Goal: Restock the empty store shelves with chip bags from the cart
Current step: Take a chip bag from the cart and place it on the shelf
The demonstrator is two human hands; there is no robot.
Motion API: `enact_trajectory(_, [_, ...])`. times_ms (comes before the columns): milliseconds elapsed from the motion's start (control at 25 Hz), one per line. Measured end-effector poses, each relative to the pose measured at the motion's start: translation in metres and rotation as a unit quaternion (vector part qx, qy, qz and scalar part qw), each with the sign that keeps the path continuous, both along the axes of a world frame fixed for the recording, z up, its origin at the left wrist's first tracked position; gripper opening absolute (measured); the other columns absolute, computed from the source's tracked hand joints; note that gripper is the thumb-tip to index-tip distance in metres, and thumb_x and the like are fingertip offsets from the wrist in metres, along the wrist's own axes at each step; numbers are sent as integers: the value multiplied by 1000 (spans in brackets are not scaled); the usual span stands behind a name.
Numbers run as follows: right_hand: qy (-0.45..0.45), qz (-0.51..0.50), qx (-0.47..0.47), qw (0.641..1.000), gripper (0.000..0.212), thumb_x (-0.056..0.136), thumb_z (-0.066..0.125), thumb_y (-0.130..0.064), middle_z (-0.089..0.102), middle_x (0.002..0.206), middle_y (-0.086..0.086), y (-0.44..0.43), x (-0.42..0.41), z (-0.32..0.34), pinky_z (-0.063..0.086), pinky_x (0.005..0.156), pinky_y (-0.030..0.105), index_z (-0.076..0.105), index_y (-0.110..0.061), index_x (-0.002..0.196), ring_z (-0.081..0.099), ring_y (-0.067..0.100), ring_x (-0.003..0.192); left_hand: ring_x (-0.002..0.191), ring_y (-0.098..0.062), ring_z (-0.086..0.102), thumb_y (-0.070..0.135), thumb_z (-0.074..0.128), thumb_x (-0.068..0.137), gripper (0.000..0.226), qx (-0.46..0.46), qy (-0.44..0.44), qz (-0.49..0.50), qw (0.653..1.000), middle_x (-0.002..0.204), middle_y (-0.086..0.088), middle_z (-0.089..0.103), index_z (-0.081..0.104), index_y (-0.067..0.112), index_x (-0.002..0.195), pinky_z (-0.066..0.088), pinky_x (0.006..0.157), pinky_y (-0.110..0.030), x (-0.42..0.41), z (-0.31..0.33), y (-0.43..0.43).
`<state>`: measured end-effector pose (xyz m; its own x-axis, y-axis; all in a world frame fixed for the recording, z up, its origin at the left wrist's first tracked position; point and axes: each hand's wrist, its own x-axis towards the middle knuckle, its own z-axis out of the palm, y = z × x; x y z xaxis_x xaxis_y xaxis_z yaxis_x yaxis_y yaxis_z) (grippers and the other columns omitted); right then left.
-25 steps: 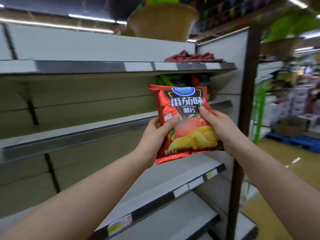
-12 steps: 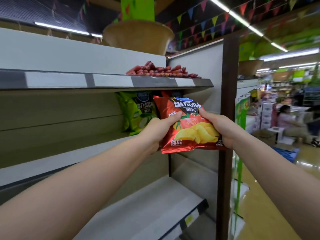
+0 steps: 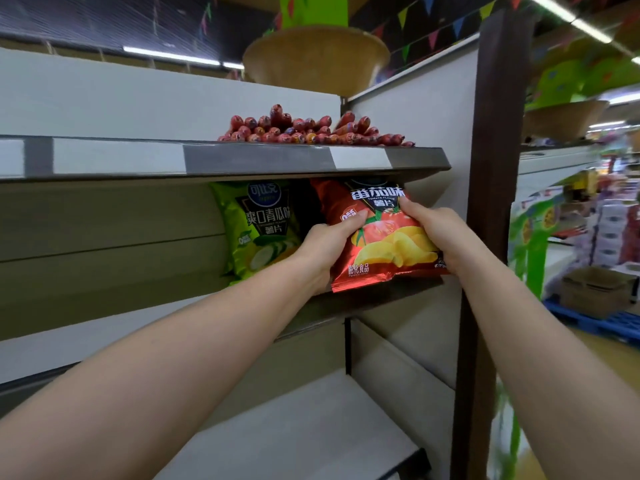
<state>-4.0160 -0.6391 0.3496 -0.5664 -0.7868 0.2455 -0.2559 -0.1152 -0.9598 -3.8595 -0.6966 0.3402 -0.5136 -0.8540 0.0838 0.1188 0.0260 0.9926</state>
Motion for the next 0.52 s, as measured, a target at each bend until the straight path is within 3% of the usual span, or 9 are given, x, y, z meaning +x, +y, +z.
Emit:
enact_trajectory(80, [19, -9, -30, 999, 31, 87, 60, -43, 65, 82, 5, -20, -13, -1, 51, 80, 35, 60, -13, 76, 63, 24, 80, 70, -20, 70, 34, 69, 83, 46, -9, 7, 17, 1000, 92, -10, 72, 57, 6, 117, 55, 52, -25, -15, 0, -9])
enact_trajectory(240, [-30, 52, -84, 995, 26, 90, 59, -28, 69, 91, 12, -58, -30, -20, 52, 83, 39, 63, -4, 98, 65, 25, 81, 82, -24, 69, 17, 70, 83, 45, -24, 11, 77, 997, 105, -13, 69, 51, 4, 122, 56, 60, -28, -36, -10, -27])
enact_trajectory(320, [-51, 79, -104, 990, 20, 90, 58, -24, 69, 95, 12, -73, -35, -31, 52, 86, 42, 63, -7, 100, 66, 28, 87, 81, -24, 68, 10, 67, 85, 43, -28, 28, 104, 994, 108, -15, 68, 49, 3, 124, 57, 62, -30, -43, -18, -33])
enact_trajectory(440, [-72, 97, -137, 983, 6, 91, 56, -18, 67, 96, 10, -84, -38, -36, 52, 87, 41, 60, -15, 95, 65, 29, 91, 92, -32, 67, 7, 65, 86, 45, -25, 41, 137, 989, 111, -17, 66, 47, 4, 127, 56, 81, -45, -52, -25, -39])
enact_trajectory(520, [-82, 100, -140, 982, 6, 92, 54, -16, 67, 95, 7, -87, -41, -41, 51, 87, 40, 59, -18, 92, 64, 27, 92, 95, -33, 66, 6, 64, 86, 43, -30, 41, 145, 988, 112, -17, 66, 47, 6, 125, 54, 86, -48, -58, -30, -42])
